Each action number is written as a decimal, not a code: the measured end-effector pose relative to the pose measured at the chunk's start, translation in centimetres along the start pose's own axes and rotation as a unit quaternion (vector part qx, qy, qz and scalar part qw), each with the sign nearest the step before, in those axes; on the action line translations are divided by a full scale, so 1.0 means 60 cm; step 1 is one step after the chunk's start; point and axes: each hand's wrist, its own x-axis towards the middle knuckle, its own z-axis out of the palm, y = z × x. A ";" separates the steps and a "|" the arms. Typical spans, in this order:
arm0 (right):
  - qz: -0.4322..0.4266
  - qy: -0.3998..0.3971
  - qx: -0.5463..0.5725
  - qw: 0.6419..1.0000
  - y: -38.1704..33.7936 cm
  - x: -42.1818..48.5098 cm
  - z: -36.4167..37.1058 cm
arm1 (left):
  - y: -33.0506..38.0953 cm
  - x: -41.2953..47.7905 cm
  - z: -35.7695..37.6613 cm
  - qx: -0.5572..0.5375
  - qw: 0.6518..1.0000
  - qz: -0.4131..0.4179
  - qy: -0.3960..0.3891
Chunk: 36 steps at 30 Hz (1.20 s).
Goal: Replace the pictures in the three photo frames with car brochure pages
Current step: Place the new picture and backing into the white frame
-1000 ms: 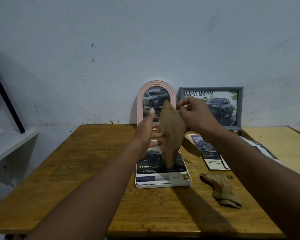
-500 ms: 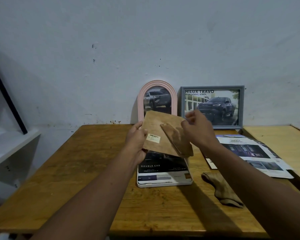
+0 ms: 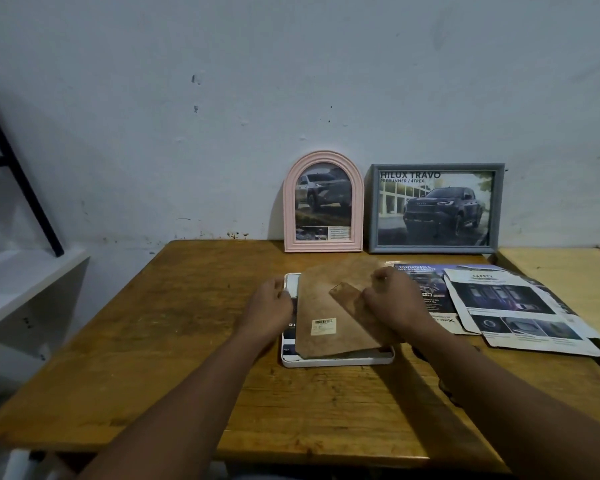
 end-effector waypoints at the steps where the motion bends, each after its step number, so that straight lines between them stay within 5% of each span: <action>1: 0.000 -0.008 -0.003 1.000 -0.001 -0.003 0.004 | -0.009 -0.001 -0.001 0.015 1.000 0.006 -0.018; 10: -0.011 -0.027 -0.085 0.996 -0.001 -0.019 0.057 | -0.050 -0.018 0.013 0.197 0.968 0.154 0.021; 17: -0.060 -0.072 -0.198 0.976 -0.001 -0.036 0.069 | -0.049 -0.014 0.012 0.209 0.964 0.164 0.028; 27: -0.080 -0.060 -0.127 0.987 0.025 0.002 0.052 | -0.030 0.012 0.015 0.254 0.956 0.144 0.022; 36: -0.133 -0.012 -0.244 0.961 0.036 0.000 0.090 | -0.043 0.019 0.032 0.350 0.915 0.183 -0.086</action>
